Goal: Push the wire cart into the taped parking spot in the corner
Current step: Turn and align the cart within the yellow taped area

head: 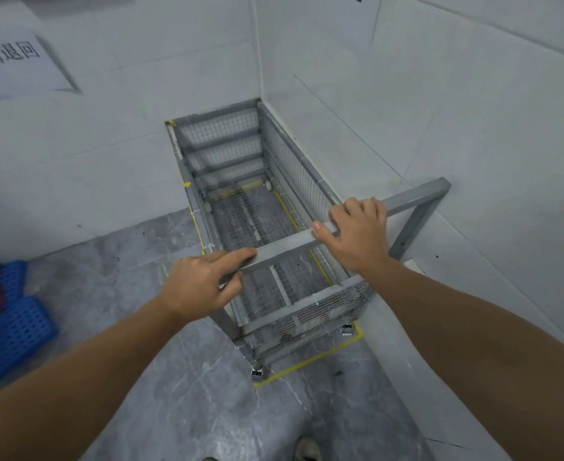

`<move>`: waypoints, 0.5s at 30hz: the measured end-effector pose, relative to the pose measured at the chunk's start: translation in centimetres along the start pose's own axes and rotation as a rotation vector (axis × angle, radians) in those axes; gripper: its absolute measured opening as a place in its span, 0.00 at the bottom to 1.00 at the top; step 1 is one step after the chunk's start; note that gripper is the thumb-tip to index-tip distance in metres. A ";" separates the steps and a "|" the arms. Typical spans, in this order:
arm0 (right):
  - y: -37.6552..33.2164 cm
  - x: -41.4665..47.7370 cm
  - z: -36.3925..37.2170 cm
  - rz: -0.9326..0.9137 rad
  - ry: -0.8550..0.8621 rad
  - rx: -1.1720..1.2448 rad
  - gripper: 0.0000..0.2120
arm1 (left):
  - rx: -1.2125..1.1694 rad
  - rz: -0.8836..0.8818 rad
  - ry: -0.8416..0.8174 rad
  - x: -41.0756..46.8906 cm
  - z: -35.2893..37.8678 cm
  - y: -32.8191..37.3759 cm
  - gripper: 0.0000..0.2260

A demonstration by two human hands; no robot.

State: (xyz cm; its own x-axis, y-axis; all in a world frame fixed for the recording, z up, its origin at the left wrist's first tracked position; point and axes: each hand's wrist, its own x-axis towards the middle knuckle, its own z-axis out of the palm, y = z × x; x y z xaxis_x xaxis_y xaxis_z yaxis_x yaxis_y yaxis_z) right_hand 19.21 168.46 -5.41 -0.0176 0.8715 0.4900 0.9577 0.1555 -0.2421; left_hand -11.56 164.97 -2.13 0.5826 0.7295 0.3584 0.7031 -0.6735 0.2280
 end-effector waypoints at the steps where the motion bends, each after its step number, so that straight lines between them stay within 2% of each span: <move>1: 0.0 0.0 0.0 0.001 0.005 -0.001 0.24 | 0.002 -0.006 -0.007 0.0 0.0 0.1 0.17; 9: -0.7 0.3 -0.8 0.034 -0.155 -0.052 0.26 | 0.067 -0.003 -0.096 -0.3 -0.3 -0.3 0.18; 15: -1.4 0.6 -1.1 0.088 -0.250 -0.114 0.27 | 0.118 -0.093 -0.131 -0.6 -0.3 -0.6 0.21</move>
State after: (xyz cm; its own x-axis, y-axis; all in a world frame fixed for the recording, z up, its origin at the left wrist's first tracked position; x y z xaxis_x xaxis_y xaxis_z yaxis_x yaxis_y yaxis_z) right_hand 18.15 168.25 -3.89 0.0104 0.9692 0.2462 0.9845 0.0333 -0.1724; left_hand -12.40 164.90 -2.19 0.5552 0.8026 0.2183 0.7949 -0.5892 0.1445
